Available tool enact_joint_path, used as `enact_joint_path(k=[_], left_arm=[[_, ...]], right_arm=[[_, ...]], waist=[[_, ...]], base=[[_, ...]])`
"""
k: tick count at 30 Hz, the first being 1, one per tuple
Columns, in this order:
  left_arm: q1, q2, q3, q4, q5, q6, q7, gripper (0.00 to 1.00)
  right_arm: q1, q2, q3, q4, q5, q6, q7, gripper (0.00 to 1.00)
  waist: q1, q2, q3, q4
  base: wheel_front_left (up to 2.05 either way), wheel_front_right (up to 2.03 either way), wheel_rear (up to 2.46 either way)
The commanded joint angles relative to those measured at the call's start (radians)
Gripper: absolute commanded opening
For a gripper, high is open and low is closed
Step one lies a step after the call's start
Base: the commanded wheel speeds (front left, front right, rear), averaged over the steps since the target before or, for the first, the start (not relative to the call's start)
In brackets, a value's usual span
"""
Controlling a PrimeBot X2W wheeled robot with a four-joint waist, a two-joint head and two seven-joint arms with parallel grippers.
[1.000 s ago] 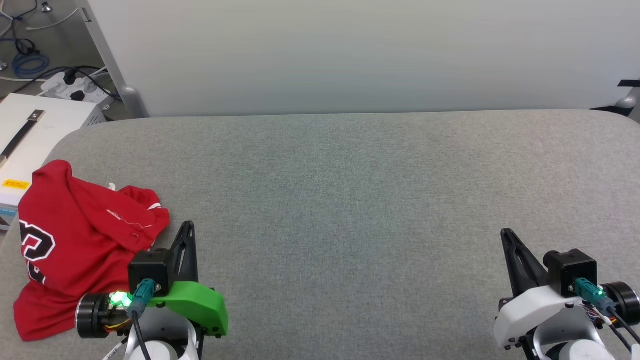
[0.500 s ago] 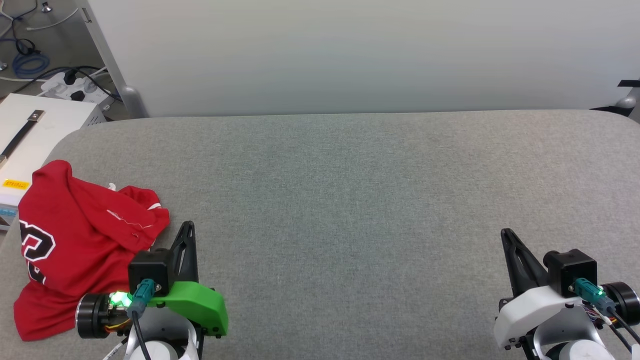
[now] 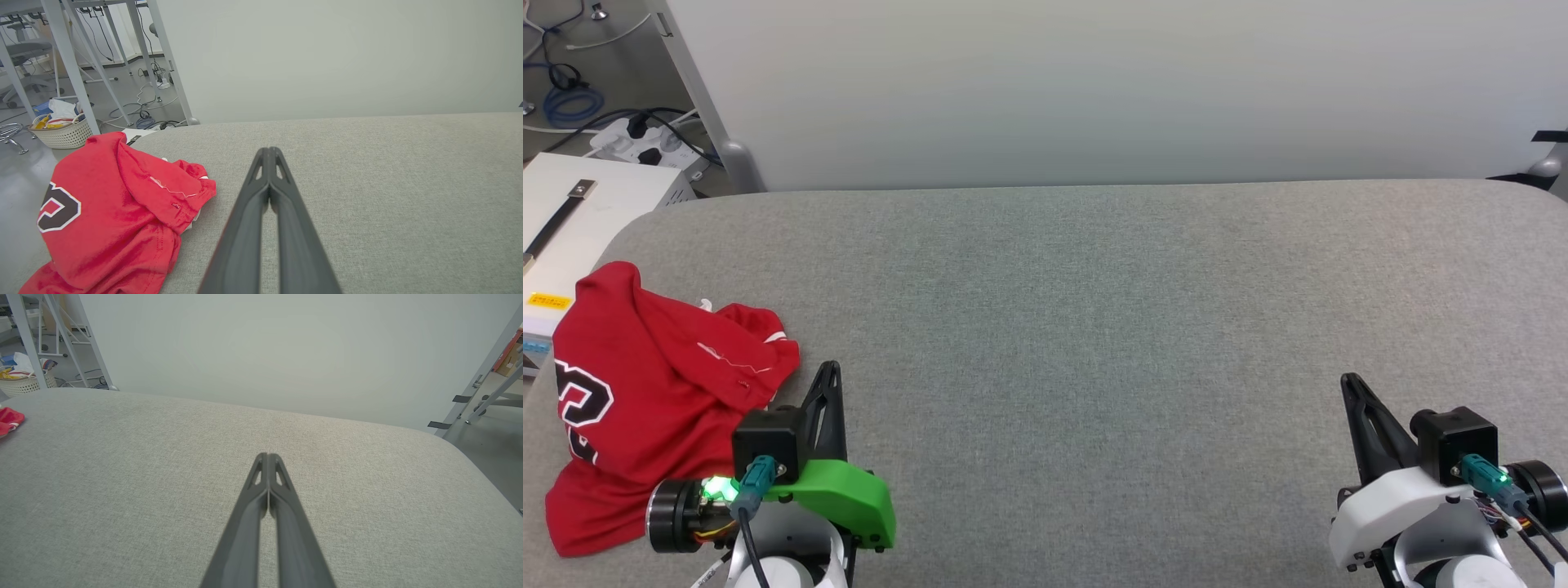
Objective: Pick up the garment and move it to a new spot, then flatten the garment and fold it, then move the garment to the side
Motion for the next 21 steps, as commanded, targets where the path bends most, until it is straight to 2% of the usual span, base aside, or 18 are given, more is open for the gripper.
enact_joint_path(k=[1,3,4,21], left_arm=[[0.011,-0.005,0.0,-0.002,0.009,-0.003,-0.001,0.0],[0.011,-0.005,0.0,-0.002,0.009,-0.003,-0.001,0.0],[0.0,0.0,0.0,0.0,0.0,0.0,0.0,1.0],[-0.002,0.0,-0.015,0.007,-0.024,0.0,-0.03,1.0]], right_arm=[[-0.016,0.0,0.001,0.002,-0.01,-0.001,0.003,0.0],[-0.016,0.0,0.001,0.002,-0.01,-0.001,0.003,0.0],[0.0,0.0,0.0,0.0,0.0,0.0,0.0,1.0],[-0.007,-0.001,0.001,0.02,0.039,0.0,-0.03,1.0]], waist=[[0.0,0.0,0.0,0.0],[0.0,0.0,0.0,0.0],[0.0,0.0,0.0,0.0],[0.0,0.0,0.002,-0.001]], base=[[0.0,0.0,0.0],[0.0,0.0,0.0],[0.0,0.0,0.0],[0.0,0.0,0.0]])
